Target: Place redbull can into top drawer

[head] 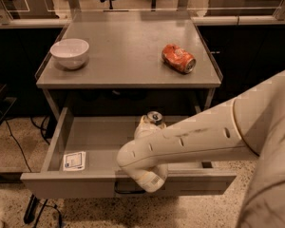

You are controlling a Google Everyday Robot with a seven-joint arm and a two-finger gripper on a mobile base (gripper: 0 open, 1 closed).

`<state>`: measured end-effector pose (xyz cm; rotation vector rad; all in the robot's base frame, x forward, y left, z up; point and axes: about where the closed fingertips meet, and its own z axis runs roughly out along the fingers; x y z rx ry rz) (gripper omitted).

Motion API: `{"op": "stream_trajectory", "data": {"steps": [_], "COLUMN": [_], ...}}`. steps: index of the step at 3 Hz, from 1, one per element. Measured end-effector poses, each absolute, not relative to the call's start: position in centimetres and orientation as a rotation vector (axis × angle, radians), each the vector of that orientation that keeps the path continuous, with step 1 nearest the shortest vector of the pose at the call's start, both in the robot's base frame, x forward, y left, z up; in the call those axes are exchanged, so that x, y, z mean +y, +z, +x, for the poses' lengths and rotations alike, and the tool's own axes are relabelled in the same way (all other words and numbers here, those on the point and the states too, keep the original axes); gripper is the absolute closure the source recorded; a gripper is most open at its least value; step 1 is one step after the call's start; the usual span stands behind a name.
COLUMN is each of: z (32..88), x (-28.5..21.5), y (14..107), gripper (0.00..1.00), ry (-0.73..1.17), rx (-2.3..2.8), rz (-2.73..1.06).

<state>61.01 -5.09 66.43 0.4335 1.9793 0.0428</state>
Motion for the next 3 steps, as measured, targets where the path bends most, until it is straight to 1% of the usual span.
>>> {"op": "stream_trajectory", "data": {"steps": [1,2,3], "z": [61.01,61.01,61.01], "x": [-5.09,-5.10,-5.10], "y": [66.43,66.44,66.44], "gripper": [0.03,0.00,0.00], "ry": [0.043,0.043,0.043], "rx": [1.979,1.979,1.979], "rz": [0.433,0.434,0.434]}}
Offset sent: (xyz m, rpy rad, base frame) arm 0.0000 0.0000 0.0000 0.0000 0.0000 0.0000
